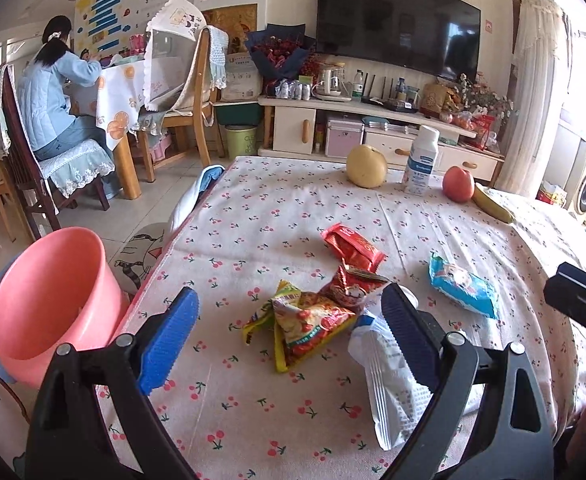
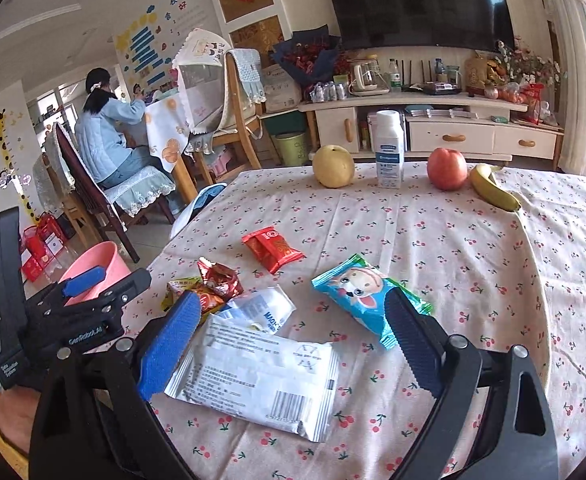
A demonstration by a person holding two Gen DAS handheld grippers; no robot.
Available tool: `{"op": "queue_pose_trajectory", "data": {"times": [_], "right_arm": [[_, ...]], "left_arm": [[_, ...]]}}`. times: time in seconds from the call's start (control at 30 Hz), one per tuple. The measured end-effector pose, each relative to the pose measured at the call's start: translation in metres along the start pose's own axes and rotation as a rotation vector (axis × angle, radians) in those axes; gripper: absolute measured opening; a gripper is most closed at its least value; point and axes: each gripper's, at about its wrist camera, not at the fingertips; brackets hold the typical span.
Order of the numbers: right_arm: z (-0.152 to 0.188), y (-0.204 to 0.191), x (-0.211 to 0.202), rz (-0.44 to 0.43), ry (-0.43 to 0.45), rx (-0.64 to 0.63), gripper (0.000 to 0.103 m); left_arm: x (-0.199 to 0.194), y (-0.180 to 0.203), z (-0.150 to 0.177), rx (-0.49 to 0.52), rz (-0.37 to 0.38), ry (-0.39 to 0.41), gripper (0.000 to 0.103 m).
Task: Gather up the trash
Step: 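Grasp the yellow snack bag with the left tool while the right tool grasps the large white bag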
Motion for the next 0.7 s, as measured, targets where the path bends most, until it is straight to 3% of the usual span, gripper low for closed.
{"op": "queue_pose_trajectory", "data": {"times": [0.23,0.47,0.6,0.7], "right_arm": [[-0.007,0.033,0.005,0.025,-0.019,0.047,0.092],[-0.014,0.068,0.02,0.04,-0.08,0.116,0.092],[-0.01,0.077,0.034,-0.012,-0.141,0.163,0.092],[-0.007,0.065,0.044,-0.071,-0.191,0.131,0.092]], "left_arm": [[0.014,0.02,0.006,0.012,0.085,-0.065,0.093],[0.027,0.021,0.005,0.005,0.059,-0.071,0.093],[0.041,0.015,0.009,-0.036,0.074,-0.127,0.093],[0.055,0.007,0.014,-0.091,0.078,-0.165,0.093]]}}
Point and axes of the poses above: each gripper's, at about its wrist camera, not at the fingertips, and x roughly the way its jaws point, y to its right, z to its underside, and after that the axes turned 3 degrees about -y, right-handed
